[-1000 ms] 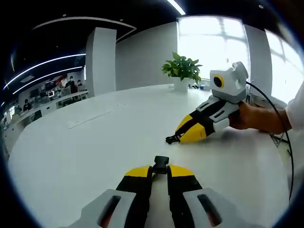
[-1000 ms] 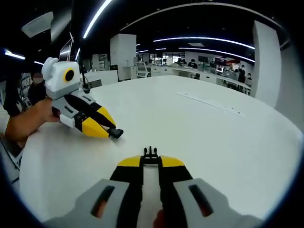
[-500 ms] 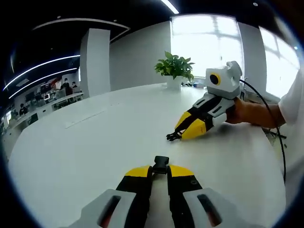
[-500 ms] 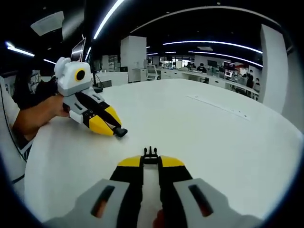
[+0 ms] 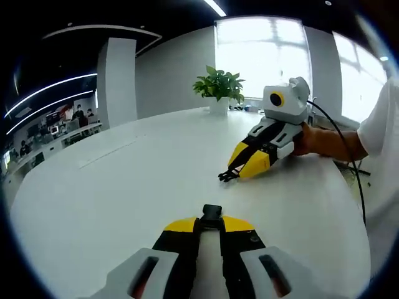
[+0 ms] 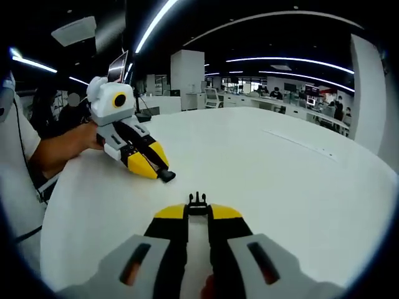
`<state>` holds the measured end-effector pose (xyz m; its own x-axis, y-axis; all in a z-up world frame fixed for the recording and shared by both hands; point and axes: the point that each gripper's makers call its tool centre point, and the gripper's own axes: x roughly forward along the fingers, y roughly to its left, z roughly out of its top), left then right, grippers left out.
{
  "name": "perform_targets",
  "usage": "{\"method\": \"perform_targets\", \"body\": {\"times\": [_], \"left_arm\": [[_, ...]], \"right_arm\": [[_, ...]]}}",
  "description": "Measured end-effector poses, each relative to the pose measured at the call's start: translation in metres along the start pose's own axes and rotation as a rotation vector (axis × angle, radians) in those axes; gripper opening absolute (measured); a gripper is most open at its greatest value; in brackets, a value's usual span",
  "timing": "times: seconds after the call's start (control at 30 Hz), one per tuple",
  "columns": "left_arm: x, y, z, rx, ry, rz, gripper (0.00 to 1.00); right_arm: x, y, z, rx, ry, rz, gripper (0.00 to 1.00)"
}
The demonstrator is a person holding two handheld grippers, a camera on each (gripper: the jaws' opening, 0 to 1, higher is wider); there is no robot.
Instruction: Snap the two parts of the plastic buckle together until the buckle closes and remains connected.
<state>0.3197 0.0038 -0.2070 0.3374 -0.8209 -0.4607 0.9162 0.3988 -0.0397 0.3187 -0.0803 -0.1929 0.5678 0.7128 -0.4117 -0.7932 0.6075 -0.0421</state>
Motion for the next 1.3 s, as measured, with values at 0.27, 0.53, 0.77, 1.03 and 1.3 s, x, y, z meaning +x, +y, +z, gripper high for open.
{"method": "perform_targets", "body": {"times": [0.27,0.53,0.77,1.03,1.3], "left_arm": [[-0.009,-0.003,-0.004,0.004,-0.009,-0.025,0.12],[-0.011,-0.013,-0.006,0.028,-0.009,-0.079,0.12],[-0.015,-0.022,-0.009,0.042,-0.02,-0.121,0.12],[-0.019,-0.031,-0.011,0.048,-0.031,-0.171,0.12],[-0.02,-0.046,-0.012,0.065,-0.029,-0.217,0.12]], "right_arm": [[-0.007,0.014,-0.002,-0.014,-0.008,0.058,0.12],[-0.01,0.022,-0.004,-0.054,-0.011,0.125,0.12],[-0.014,0.031,-0.006,-0.07,-0.012,0.179,0.12],[-0.016,0.045,-0.007,-0.071,-0.013,0.237,0.12],[-0.02,0.064,-0.012,-0.096,-0.001,0.294,0.12]]}}
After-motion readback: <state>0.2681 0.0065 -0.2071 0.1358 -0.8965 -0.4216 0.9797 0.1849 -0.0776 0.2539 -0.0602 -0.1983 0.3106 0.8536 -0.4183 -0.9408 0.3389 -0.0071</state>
